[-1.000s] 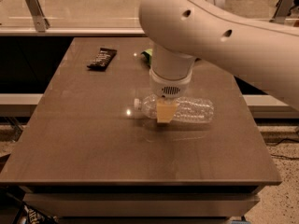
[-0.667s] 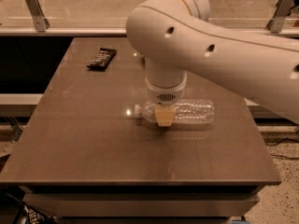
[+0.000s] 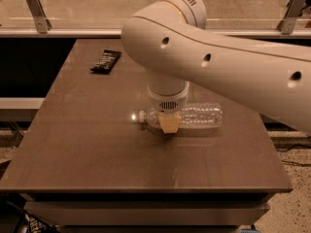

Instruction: Knock water bottle over

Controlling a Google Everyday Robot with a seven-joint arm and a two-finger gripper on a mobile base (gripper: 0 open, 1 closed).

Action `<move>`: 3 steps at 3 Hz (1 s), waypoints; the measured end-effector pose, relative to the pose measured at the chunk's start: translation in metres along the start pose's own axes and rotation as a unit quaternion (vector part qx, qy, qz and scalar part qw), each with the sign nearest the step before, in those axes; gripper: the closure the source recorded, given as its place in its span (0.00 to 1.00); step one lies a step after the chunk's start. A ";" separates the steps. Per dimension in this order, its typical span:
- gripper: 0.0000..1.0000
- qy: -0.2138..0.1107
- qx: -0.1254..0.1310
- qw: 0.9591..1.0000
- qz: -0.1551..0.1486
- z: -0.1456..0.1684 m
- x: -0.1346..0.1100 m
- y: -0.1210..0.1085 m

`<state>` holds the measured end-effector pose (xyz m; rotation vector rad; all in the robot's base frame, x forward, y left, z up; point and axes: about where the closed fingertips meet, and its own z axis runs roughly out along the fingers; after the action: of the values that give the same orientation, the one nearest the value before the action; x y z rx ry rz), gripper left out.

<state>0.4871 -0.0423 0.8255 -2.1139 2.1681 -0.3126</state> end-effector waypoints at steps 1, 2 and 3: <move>0.61 0.000 0.002 1.000 0.000 -0.001 0.000 0.000; 0.38 0.000 0.004 1.000 0.001 -0.003 0.001 0.000; 0.15 -0.001 0.006 1.000 0.001 -0.004 0.001 0.000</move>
Offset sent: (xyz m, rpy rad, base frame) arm -0.0004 -0.0003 0.0013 0.0004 -0.0035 -0.0004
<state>0.4858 -0.0431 0.8296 -2.1055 2.1626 -0.3224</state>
